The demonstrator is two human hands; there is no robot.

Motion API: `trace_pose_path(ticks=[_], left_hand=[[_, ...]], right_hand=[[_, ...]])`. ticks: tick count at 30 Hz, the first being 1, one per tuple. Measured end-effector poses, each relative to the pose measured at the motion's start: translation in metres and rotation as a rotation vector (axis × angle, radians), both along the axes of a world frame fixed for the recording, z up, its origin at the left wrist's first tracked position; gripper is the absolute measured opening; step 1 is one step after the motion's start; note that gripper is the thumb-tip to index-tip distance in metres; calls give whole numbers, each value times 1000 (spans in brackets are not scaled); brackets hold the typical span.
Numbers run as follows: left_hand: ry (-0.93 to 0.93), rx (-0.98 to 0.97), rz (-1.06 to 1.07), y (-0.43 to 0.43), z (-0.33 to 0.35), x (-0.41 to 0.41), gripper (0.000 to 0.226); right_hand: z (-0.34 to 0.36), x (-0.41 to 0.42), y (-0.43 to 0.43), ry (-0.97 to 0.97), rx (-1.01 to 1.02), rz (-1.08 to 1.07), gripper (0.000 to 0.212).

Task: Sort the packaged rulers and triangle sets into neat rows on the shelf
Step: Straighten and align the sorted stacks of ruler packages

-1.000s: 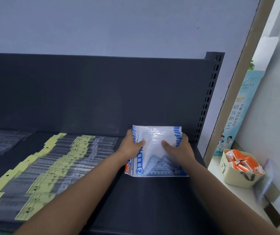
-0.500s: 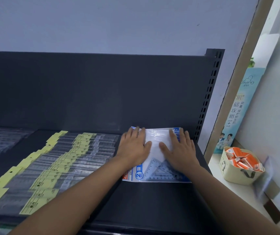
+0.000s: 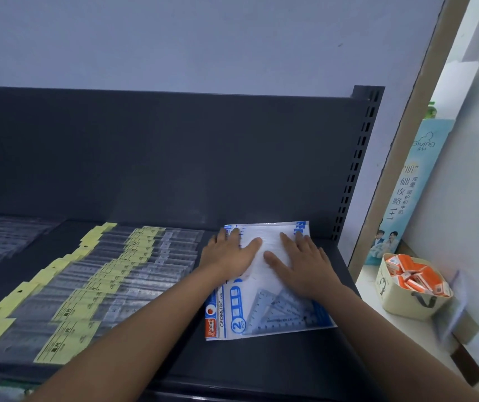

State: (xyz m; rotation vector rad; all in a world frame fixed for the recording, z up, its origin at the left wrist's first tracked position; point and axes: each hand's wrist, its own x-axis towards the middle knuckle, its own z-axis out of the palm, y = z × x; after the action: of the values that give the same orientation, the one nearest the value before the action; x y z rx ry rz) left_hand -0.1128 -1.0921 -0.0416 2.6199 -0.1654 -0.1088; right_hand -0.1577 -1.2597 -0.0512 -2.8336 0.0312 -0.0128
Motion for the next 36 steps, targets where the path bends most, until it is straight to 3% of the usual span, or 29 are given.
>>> trace_pose_path(ticks=[2, 6, 9, 13, 17, 20, 26, 32, 36], left_hand=[[61, -142, 56, -2, 3, 8, 75], [95, -473, 84, -2, 9, 23, 45], [142, -693, 141, 2, 13, 32, 36], [146, -857, 258, 6, 14, 38, 16], [242, -999, 386, 10, 11, 47, 16], [307, -969, 361, 13, 11, 50, 20], [303, -780, 284, 15, 15, 53, 4], [278, -643, 254, 10, 27, 54, 5], [387, -724, 269, 7, 36, 53, 3]], right_hand=[[-2, -2, -1, 36, 24, 7, 79], [-7, -8, -2, -1, -29, -26, 86], [-4, -2, -8, -56, 154, -161, 94], [9, 18, -29, -46, 444, -298, 79], [7, 12, -29, -46, 323, -231, 61], [-1, 0, -30, -80, 307, -196, 56], [6, 7, -35, -160, 548, -302, 49], [11, 31, -42, -98, 491, -310, 43], [19, 50, -44, -60, 710, -449, 38]])
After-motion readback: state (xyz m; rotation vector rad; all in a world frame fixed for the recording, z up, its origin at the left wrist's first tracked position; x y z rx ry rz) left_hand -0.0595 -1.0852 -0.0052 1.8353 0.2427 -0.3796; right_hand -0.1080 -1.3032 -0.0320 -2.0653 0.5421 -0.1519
